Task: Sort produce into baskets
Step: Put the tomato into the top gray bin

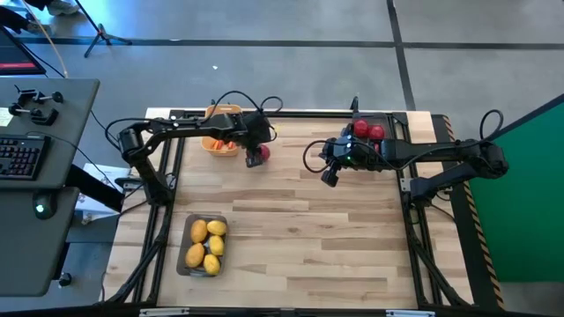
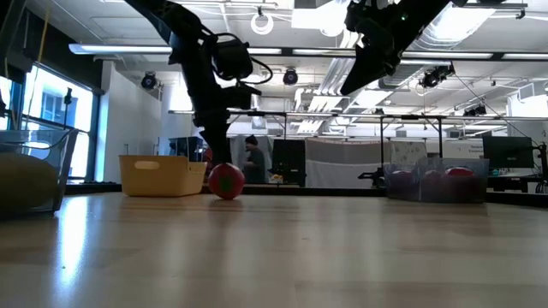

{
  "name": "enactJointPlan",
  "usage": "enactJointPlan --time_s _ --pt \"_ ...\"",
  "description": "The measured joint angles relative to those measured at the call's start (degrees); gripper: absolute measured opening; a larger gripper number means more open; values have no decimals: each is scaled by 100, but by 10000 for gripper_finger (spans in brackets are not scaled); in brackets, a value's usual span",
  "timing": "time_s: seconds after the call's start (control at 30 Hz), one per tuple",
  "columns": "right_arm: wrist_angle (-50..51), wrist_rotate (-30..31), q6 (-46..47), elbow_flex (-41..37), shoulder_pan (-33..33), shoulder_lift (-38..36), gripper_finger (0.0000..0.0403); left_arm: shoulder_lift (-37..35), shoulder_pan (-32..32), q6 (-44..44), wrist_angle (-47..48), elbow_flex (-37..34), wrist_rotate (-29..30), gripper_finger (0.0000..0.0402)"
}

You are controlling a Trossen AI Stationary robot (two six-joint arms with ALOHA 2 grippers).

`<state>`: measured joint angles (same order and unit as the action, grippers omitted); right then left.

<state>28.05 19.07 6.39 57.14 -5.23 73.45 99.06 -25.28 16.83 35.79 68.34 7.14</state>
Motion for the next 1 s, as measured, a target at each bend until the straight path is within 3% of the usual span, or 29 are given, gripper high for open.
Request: enactJointPlan --time_s 0.13,0.3,0.5,0.67,0.83,1.0 --pt "-2 0 0 0 0 0 0 71 0 227 28 2 -314 221" --pt "-2 0 -2 0 0 0 0 106 -4 281 16 1 -515 234" --pt "-2 0 -42 0 0 0 0 106 -47 281 -3 2 -455 235" --pt "-4 -16 -44 0 0 0 0 106 -143 341 -143 2 -20 234" --pt "-4 -204 47 0 -2 1 0 106 -385 338 -155 2 -107 212" --pt "-47 -328 284 0 0 242 3 106 -750 408 -501 0 -552 157"
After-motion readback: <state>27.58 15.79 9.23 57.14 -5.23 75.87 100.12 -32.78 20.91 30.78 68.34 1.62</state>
